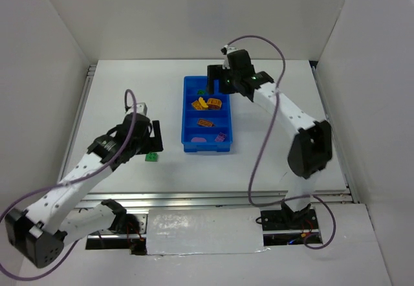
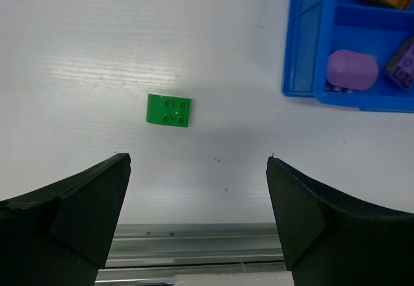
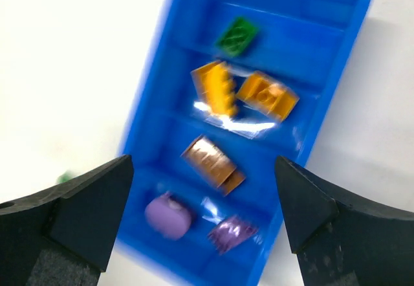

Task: Sort the legos into containers by color

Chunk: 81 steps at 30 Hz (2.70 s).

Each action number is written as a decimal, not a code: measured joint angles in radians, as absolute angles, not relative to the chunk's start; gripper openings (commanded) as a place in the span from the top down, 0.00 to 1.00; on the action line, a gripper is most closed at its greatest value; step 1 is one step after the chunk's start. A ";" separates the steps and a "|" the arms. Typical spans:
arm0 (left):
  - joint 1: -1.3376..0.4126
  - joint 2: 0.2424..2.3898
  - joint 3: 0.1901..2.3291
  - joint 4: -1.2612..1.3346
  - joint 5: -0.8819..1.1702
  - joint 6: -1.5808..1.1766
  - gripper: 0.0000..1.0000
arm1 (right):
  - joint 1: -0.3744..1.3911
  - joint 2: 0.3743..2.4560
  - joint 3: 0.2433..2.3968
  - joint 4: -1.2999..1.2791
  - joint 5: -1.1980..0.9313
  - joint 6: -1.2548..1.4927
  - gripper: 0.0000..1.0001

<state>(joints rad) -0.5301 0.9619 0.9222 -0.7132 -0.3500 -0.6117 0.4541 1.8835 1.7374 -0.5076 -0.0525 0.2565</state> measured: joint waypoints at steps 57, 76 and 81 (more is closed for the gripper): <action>-0.410 1.579 0.872 -0.772 -0.434 -1.717 0.90 | 0.637 1.206 0.942 -0.218 -0.446 0.411 0.00; -0.388 1.426 1.173 -0.227 -0.350 -0.978 1.00 | 0.639 0.957 0.840 -0.178 -0.306 0.497 0.00; -0.384 1.663 1.394 0.056 -0.088 -0.710 1.00 | 0.635 0.834 0.802 -0.159 -0.241 0.579 0.00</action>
